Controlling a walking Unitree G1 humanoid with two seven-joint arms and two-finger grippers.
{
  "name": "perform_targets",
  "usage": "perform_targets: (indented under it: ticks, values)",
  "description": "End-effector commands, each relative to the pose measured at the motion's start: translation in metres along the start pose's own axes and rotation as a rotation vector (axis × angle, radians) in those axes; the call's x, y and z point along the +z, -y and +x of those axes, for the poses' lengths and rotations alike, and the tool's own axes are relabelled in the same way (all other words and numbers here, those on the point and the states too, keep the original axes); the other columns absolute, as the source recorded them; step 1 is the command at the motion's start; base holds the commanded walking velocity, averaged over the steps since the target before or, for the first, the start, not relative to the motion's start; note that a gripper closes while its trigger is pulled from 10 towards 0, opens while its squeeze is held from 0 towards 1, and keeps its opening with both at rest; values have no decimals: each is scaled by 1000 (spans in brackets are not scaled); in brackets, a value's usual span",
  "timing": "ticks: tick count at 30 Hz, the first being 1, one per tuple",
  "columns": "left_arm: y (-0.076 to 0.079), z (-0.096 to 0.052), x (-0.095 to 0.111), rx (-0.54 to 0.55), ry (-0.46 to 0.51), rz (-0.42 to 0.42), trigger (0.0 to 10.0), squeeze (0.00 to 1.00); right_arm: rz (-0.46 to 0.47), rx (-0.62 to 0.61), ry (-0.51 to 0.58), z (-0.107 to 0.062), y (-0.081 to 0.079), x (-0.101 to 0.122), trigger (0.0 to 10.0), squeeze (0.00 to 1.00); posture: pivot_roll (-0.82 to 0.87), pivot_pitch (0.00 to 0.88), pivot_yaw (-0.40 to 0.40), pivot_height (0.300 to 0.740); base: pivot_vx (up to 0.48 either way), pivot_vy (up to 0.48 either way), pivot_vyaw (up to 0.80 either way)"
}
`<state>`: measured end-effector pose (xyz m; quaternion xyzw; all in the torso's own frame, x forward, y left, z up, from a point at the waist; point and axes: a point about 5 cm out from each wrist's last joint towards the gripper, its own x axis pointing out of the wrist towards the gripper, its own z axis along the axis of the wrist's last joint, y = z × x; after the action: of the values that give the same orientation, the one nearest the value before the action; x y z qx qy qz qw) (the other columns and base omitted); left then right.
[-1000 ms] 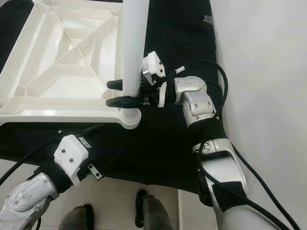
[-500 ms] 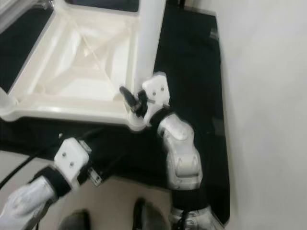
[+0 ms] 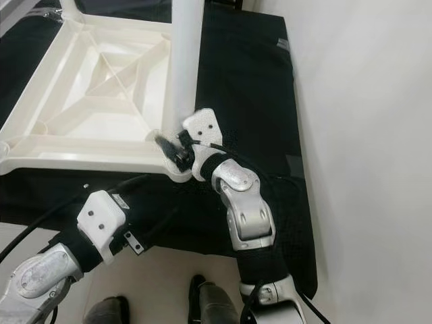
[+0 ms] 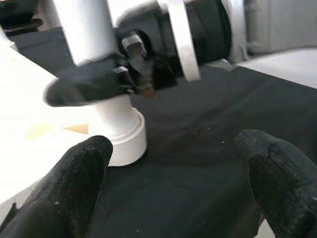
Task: Building children table
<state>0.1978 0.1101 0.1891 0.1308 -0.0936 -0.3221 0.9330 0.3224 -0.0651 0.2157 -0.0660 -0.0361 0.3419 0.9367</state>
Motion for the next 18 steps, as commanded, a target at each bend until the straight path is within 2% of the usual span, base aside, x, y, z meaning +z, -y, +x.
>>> perform_targets:
  ticks: [1, 2, 3, 4, 7, 8, 14, 15, 16, 17, 18]
  values:
    - [3, 0, -4, -18, -17, -1, 10000, 0, 8, 86, 61, 5, -6, 15, 10000, 1000, 124, 256, -138, 740, 0, 0, 0]
    - [3, 0, -4, -18, -17, -1, 10000, 0, 8, 86, 61, 5, -6, 15, 10000, 1000, 124, 256, -138, 740, 0, 0, 0]
    - [4, 1, -4, -23, -16, -5, 10000, 0, 1, 189, 94, 6, -6, 23, 10000, 0, 124, 256, -140, 740, 0, 0, 0]
    - [4, 1, -4, -23, -16, -5, 10000, 0, 1, 189, 94, 6, -6, 23, 10000, 0, 124, 256, -140, 740, 0, 0, 0]
    - [6, 2, -5, -28, -17, -11, 10000, 0, -112, 531, 122, 5, -6, 36, 10000, 0, 125, 259, -143, 740, 0, 0, 0]
    - [6, 1, -5, -27, -18, -12, 10000, 0, -123, 589, 121, 4, -7, 37, 10000, 0, 125, 259, -143, 740, 0, 0, 0]
    - [7, 1, -4, -27, -18, -13, 10000, 0, -172, 730, 106, 5, -5, 35, 10000, 0, 135, 264, -145, 740, 0, 0, 0]
    - [7, 1, -4, -27, -19, -13, 10000, 0, -169, 741, 87, 11, -1, 34, 6980, 0, 137, 265, -145, 740, 0, 0, 0]
    - [7, 1, -4, -27, -19, -13, 10000, 0, -169, 741, 87, 11, -1, 34, 6980, 0, 137, 265, -145, 740, 0, 0, 0]
    - [7, 1, -4, -27, -19, -13, 10000, 0, -178, 737, 69, 15, 2, 32, 0, 0, 139, 265, -145, 740, 0, 0, 0]
    - [7, 1, -4, -27, -19, -13, 10000, 0, -178, 737, 69, 15, 2, 32, 0, 0, 139, 265, -145, 740, 0, 0, 0]
